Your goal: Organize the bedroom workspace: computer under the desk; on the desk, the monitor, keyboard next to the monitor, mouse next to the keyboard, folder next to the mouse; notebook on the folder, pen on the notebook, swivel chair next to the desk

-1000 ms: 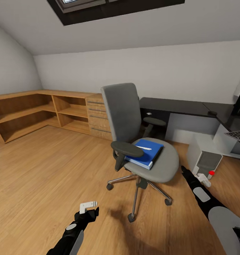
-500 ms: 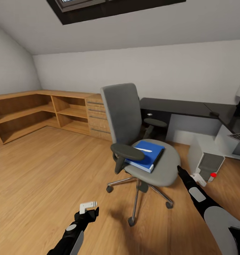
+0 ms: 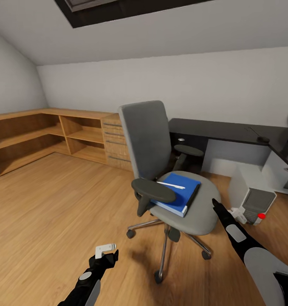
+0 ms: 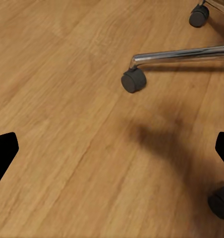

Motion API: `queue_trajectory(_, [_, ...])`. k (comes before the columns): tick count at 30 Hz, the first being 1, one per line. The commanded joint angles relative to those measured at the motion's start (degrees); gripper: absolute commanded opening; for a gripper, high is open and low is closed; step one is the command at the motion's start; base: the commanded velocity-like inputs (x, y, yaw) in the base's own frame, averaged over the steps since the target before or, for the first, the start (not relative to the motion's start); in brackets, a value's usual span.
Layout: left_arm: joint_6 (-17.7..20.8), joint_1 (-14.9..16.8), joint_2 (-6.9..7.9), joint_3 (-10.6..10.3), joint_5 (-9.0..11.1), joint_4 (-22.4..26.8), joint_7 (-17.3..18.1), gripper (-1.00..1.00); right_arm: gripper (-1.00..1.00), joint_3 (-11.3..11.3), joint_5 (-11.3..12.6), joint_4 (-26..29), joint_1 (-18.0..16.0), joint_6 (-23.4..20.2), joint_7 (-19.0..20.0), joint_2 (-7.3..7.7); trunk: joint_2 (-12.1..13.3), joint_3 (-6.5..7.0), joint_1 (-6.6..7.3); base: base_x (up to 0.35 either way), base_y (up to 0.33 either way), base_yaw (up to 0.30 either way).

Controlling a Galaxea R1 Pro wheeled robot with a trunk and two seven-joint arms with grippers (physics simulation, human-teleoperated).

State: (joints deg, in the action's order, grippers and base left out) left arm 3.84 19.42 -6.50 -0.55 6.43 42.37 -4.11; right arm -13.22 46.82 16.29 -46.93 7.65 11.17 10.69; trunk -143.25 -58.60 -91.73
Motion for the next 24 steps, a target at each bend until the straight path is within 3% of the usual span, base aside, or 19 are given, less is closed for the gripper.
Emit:
queue_trajectory(1, [0.30,0.01,0.00,-0.07,0.60,0.10,-0.23,1.00,1.00,0.03,0.62,-0.13,-0.04,0.14,0.44,-0.02,-0.02,-0.05,0.01,0.009,0.000,0.035])
queue_trajectory(24, [0.29,0.01,0.00,-0.07,0.60,0.08,-0.29,1.00,1.00,0.03,0.64,-0.12,-0.06,0.11,0.42,-0.05,-0.02,-0.05,0.01,0.001,0.000,0.161])
